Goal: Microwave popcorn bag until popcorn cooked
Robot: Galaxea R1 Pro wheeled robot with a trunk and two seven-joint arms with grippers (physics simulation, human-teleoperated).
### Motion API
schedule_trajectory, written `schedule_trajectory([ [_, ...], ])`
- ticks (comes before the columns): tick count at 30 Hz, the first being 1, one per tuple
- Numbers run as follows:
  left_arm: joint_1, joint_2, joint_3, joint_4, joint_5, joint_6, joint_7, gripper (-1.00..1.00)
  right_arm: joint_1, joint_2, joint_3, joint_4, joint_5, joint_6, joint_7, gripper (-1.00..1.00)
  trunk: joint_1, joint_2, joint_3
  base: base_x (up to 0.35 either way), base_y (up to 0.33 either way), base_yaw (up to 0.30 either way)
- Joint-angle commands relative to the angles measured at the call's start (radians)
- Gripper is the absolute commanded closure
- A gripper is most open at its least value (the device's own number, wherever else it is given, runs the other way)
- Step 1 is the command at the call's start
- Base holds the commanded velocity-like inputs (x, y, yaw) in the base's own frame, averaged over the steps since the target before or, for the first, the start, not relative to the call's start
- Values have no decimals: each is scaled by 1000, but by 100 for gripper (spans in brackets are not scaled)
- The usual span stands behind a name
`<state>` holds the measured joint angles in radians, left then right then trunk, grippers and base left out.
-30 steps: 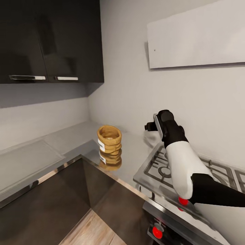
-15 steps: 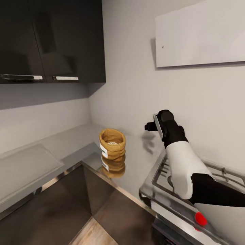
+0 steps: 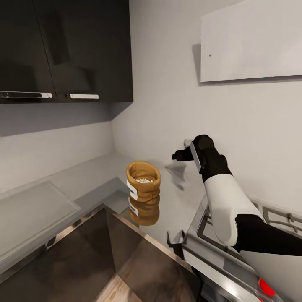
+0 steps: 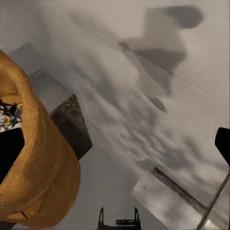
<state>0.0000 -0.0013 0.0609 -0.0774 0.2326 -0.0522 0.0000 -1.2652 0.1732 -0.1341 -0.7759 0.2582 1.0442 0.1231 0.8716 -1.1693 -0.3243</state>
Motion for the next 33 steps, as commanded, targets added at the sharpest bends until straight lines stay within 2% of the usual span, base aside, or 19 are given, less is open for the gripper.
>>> schedule_trajectory([
  [1, 0, 0, 5, -1, 1, -1, 0, -100, -1, 1, -4, 0, 7, 3, 10, -100, 0, -1, -1, 0, 0, 0],
  [3, 0, 0, 5, -1, 1, -1, 0, -100, 0, 1, 14, 2, 3, 3, 11, -100, 0, -1, -1, 0, 0, 0],
  [4, 0, 0, 5, -1, 1, -1, 0, -100, 0, 1, 36, 4, 2, 3, 12, -100, 0, -1, -1, 0, 0, 0],
  [6, 0, 0, 5, -1, 1, -1, 0, -100, 0, 1, 104, 5, -15, 3, 11, -100, 0, -1, -1, 0, 0, 0],
  [7, 0, 0, 5, -1, 1, -1, 0, -100, 0, 1, 133, 5, -51, 3, 9, -100, 0, -1, -1, 0, 0, 0],
  [9, 0, -1, 6, -1, 1, -1, 0, -100, 0, 1, 154, 6, -100, 3, 3, -100, 0, -1, -1, 0, 0, 0],
  [14, 0, -1, 6, -1, 1, -1, 1, -100, 0, 1, 164, 6, -125, 3, 2, -100, 0, -1, -1, 0, 0, 0],
  [19, 0, -1, 6, -1, -1, -1, 0, -100, 0, 1, 165, 6, -114, 3, 0, -100, 0, -1, -1, 0, 96, 0],
  [29, 0, 0, 7, -1, -1, -1, 1, -100, 0, 1, 164, 7, -120, 3, -2, -100, 0, -1, -1, 0, 154, 0],
  [31, 0, 0, 7, -1, -1, -1, 1, -100, 0, 1, 163, 34, -121, 3, -2, -100, 0, -1, -1, 0, 8, 0],
  [33, 0, 0, 7, -1, -1, -1, 1, -100, 0, 1, 164, 100, -122, 3, -3, -100, 0, -1, -1, 0, 2, 0],
])
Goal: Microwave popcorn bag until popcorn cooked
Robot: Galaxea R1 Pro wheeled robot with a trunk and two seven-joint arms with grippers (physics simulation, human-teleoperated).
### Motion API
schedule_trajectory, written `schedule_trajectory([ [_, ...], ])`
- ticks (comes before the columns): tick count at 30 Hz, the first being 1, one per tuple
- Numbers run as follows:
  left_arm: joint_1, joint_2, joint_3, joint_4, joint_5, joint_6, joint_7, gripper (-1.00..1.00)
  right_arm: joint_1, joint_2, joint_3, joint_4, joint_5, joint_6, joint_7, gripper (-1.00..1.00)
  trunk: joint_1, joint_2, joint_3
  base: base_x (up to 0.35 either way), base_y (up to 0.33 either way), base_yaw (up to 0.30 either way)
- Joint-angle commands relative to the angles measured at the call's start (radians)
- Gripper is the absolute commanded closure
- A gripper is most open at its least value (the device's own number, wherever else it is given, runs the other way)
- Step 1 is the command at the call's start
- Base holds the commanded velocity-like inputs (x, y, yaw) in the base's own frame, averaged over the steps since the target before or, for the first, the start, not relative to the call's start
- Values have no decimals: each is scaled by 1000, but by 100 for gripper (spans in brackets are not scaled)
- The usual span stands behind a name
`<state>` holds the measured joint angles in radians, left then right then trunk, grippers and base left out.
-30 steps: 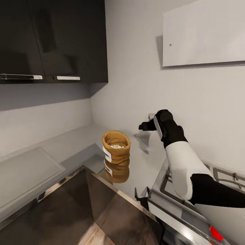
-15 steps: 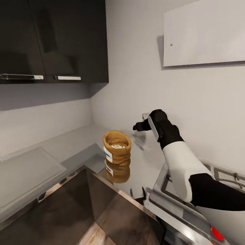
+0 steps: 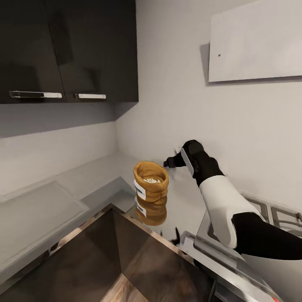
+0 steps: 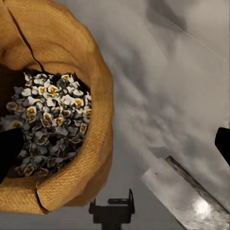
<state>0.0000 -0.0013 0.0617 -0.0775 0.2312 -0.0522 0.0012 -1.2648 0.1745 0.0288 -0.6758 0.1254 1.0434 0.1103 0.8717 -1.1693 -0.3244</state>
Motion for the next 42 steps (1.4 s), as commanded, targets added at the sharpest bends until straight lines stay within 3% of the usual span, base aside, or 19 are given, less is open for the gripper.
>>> schedule_trajectory([
  [1, 0, 0, 6, -1, 0, -2, 0, -100, -1, 0, 1, 56, 12, 4, 8, -100, 0, -1, -1, 0, 0, 0],
  [5, 0, 0, 6, -1, 0, -2, 0, -100, -1, 0, 1, 138, 12, -49, -2, -100, 0, -1, -1, 0, 0, 0],
  [31, 0, 0, 5, -1, 0, -2, -1, -100, -1, 0, -6, 130, 4, -47, 1, -100, 0, -1, -1, 63, 0, 0],
  [37, 0, 0, 4, -1, 0, -2, -1, -100, -1, 0, -7, 137, -47, -50, 2, -100, 0, -1, -1, 0, 0, 0],
  [42, 0, 0, 5, -1, 0, -2, -1, -100, 9, 0, -6, 138, -53, -106, 1, -100, 0, -1, -1, 0, 0, 0],
])
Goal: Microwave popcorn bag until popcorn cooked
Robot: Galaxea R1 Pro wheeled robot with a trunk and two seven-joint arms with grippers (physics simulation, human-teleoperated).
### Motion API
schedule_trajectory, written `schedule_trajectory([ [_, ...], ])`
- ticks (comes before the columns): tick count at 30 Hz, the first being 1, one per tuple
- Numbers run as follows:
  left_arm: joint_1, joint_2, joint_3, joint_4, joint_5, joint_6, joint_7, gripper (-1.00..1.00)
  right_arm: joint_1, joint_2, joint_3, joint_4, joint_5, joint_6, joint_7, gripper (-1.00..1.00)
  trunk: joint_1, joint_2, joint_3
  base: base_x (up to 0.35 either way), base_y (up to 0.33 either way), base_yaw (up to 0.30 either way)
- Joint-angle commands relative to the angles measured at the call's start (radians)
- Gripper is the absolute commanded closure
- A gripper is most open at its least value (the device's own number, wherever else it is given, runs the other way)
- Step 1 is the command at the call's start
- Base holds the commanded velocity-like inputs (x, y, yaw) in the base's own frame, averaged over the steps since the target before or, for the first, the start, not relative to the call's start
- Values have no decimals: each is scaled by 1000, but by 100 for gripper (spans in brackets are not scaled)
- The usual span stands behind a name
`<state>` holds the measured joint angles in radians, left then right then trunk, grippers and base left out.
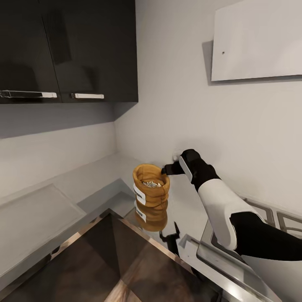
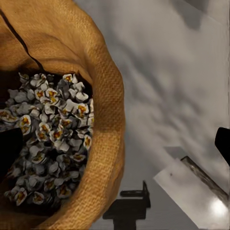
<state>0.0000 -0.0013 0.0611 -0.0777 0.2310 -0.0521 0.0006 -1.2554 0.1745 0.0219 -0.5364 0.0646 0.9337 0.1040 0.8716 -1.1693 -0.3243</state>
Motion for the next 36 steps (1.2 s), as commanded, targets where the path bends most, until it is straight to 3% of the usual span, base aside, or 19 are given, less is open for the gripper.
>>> schedule_trajectory([
  [1, 0, 0, 6, -1, 1, -2, 0, -100, -1, 0, 2, -1, 8, -13, 6, -100, 0, -1, -1, 0, 0, 0],
  [4, 0, 0, 5, -1, 1, -2, 0, -100, -1, 0, 3, -1, 7, -88, 4, -100, 0, -1, -1, 0, 0, 0],
  [10, 0, 0, 5, -1, 1, -2, 0, -100, -1, 0, 6, 4, 8, -156, 2, -100, 0, -1, -1, 0, 0, 0],
  [17, 0, 0, 5, -1, 1, -2, 0, -100, -1, 0, 7, 159, 17, -281, 2, -100, 0, -1, -1, 0, 0, 0],
  [29, 0, 0, 6, -1, 1, -2, 0, -100, -1, 0, 6, 211, 12, -307, 11, -100, 0, -1, -1, 0, 0, 0],
  [32, 0, 0, 5, -1, 1, -2, 0, -100, -1, 0, 6, 272, 17, -365, 13, -100, 0, -1, -1, 0, 0, 0],
  [36, 0, 0, 6, -1, 1, -2, 0, -100, -1, 0, 6, 286, 21, -391, 10, -100, 0, -1, -1, 0, 0, 0],
])
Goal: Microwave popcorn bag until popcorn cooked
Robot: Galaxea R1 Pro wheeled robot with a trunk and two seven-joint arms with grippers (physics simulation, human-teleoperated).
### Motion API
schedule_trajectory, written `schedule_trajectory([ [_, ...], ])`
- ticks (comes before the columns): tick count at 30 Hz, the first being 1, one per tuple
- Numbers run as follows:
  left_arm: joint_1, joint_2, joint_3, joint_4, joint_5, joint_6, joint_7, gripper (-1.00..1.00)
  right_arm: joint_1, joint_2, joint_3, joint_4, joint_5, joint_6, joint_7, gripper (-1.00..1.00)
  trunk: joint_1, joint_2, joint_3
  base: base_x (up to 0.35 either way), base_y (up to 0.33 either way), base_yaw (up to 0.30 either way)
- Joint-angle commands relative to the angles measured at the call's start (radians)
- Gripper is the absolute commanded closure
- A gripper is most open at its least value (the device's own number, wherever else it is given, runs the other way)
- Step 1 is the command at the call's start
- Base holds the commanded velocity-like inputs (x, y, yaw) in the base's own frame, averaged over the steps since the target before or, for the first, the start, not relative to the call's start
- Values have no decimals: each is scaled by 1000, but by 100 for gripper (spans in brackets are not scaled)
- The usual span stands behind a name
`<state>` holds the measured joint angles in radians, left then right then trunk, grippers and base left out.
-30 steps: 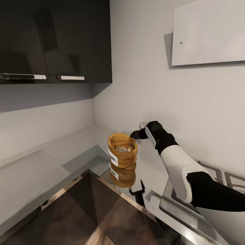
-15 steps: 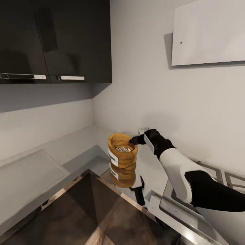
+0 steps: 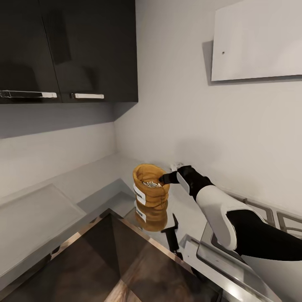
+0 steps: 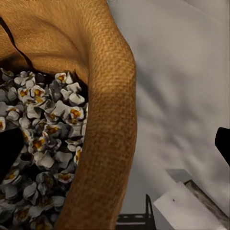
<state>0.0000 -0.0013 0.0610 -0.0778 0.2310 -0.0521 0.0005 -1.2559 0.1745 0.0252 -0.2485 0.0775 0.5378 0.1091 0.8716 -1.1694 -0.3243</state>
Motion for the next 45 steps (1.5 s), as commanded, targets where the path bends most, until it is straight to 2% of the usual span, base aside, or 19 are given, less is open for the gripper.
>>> schedule_trajectory([
  [1, 0, 0, 5, -1, 1, -2, 0, -100, 0, 0, 2, -1, 8, 4, 3, -100, 0, -1, -1, 0, 0, 0],
  [20, 0, 0, 6, -1, 1, -2, 0, -100, 0, 0, 1, 20, -5, -1, -5, -100, 0, -1, -1, 0, 0, 0],
  [21, 0, 0, 6, -1, 1, -2, 0, -100, 0, 0, 1, 26, -5, -1, -5, 100, 0, -1, -1, 0, 0, 0],
  [40, 0, 0, 6, 0, 1, -2, 0, -100, -1, 0, -8, 12, -1, 20, -3, 100, 0, -1, -1, 0, 0, 0],
  [42, 0, 0, 5, 0, 1, -2, 1, -100, -1, 0, -14, -12, -2, 62, -3, 100, 0, -1, -1, 0, 0, 0],
  [45, 0, 0, 6, -1, 1, -2, 0, -100, -1, 0, -66, -165, -2, 205, -2, 100, 0, -1, -1, 0, 0, 0],
])
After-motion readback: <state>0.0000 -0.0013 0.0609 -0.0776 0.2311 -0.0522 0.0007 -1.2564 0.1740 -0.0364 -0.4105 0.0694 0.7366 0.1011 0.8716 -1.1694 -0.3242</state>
